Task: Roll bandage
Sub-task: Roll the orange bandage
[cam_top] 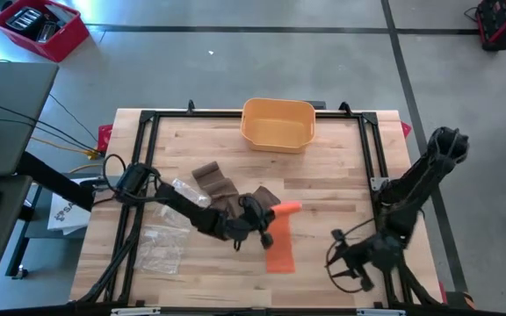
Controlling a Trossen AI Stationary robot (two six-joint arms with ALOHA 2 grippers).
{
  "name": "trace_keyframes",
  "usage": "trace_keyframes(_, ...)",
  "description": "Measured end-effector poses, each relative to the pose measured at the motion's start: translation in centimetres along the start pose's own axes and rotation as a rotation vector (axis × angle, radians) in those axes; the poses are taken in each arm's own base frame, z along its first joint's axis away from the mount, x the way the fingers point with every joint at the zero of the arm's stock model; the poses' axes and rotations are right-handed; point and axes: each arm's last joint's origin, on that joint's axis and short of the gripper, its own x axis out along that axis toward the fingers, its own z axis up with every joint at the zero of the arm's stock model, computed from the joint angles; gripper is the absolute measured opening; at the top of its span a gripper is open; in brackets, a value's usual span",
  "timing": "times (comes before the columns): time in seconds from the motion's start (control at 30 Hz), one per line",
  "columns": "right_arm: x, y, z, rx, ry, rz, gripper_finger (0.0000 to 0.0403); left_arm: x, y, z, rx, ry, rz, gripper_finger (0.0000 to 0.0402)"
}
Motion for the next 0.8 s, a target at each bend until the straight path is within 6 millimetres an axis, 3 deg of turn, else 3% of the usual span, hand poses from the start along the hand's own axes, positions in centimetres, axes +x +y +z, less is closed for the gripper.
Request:
trace_keyframes(0.27,6.4,-4.0,0.0,-0.056,0.097,-0.077,0.0133,0.3,2.7,-1.4,-0.025,0.018,0.084,0.0009)
trace_keyframes(0.53,12.8,-6.0,-0.5,-0.159,0.282,-0.067,0.0133,0.1,2.8,-1.6,-0.056,0.010,0.106,0.0009)
trace_keyframes(0.67,14.1,-7.5,-0.2,-0.129,0.405,-0.036,0.0128,0.1,2.8,-1.6,-0.053,0.010,0.104,0.0009)
trace_keyframes(0.8,14.3,-8.6,0.1,-0.113,0.431,-0.012,0.0088,0.1,2.7,-1.6,-0.042,0.009,0.105,0.0010)
